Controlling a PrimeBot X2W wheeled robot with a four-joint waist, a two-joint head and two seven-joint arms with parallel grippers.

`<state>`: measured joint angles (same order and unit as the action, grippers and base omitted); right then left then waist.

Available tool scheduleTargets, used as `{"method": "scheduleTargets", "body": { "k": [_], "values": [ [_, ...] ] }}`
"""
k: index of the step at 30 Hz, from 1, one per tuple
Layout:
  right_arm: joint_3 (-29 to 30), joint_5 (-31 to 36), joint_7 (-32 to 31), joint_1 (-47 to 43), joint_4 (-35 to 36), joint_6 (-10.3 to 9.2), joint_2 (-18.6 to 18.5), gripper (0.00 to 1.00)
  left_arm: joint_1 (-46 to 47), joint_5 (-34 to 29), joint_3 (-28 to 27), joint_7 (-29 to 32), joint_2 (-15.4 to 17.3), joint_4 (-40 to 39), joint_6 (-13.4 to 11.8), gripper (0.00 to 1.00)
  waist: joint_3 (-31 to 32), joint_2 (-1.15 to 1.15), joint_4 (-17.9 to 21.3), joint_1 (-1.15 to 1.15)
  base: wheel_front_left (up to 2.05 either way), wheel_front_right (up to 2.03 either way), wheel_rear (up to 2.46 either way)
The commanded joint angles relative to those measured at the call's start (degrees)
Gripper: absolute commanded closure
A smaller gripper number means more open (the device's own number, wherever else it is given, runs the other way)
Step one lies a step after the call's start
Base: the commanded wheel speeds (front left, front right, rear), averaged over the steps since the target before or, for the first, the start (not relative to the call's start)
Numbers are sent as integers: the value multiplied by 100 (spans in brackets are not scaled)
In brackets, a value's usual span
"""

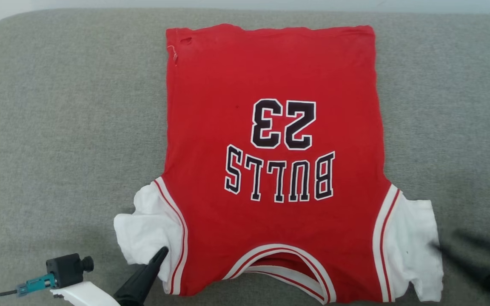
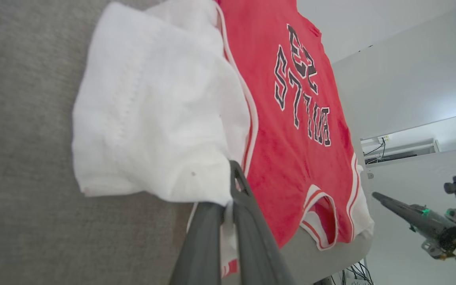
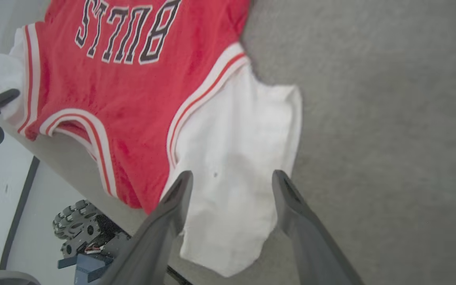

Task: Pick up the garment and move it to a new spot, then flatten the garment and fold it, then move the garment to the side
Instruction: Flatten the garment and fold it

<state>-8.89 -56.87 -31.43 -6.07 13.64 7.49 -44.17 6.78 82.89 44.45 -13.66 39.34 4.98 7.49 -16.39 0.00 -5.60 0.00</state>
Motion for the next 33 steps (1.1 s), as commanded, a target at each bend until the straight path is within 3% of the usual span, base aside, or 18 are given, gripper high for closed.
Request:
{"method": "scheduleTargets", "body": {
  "k": [1, 5, 9, 14, 21, 27, 33],
  "values": [
    [534, 55, -193, 138, 142, 0, -220, 0, 104, -132, 0, -59, -13, -57, -4, 100, -76, 0, -81, 0, 0, 0, 0],
    [1231, 143, -545, 491, 207, 0, -433, 0, 180, -327, 10, -82, -47, -145, -4, 100, -215, 0, -195, 0, 0, 0, 0],
    [1644, 373, -949, 1614, -114, 0, -356, 0, 364, -532, 67, -97, -159, -274, -4, 100, -448, 0, -429, 0, 0, 0, 0],
    [1114, 1089, -1444, 3533, -1002, -1, -75, 0, 756, -752, 242, -31, -382, -325, -4, 100, -834, 0, -801, 0, 0, 0, 0],
    [70, 1945, -2003, 5771, -2806, 0, 492, 0, 1153, -950, 464, -43, -632, -314, -4, 100, -1320, 0, -1201, 0, 0, 0, 0],
    [-419, 2297, -2329, 6678, -4050, 0, 719, 0, 1347, -1073, 583, -94, -817, -270, -4, 100, -1584, 0, -1483, 0, 0, 0, 0],
    [-880, 2484, -2439, 6954, -4765, 0, 791, 0, 1473, -1049, 683, -122, -976, -221, -5, 100, -1742, 0, -1624, 0, 0, 0, 0]
  ]
}}
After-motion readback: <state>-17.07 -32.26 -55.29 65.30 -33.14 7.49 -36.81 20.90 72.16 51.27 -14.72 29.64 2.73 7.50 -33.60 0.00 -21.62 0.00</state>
